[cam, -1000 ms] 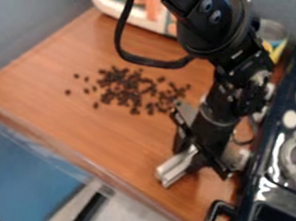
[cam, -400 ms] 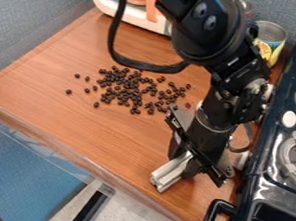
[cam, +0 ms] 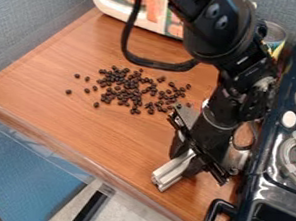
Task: Sweep into pile
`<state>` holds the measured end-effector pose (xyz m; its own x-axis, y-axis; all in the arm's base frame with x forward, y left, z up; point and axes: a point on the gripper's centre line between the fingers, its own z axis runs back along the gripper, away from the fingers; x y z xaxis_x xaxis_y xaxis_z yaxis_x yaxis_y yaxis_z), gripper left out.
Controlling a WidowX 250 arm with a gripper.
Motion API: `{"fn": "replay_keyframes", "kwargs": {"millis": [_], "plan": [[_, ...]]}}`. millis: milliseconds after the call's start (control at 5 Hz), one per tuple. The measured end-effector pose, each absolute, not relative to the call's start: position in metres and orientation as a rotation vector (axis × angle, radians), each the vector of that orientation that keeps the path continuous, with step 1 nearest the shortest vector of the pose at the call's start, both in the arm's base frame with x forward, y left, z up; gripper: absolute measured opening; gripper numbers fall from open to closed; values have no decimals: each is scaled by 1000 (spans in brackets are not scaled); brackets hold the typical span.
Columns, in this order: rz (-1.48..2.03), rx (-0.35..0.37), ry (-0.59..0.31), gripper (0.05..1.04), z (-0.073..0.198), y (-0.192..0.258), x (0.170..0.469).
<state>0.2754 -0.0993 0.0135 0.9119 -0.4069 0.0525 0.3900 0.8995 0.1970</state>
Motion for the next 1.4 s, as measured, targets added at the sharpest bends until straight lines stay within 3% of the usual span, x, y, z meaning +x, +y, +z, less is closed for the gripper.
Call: {"fn": "replay_keyframes", "kwargs": {"millis": [800, 1400], "plan": [[-266, 135, -101, 375, 14, -75, 326], [-94, 89, -91, 375, 14, -39, 345]]}}
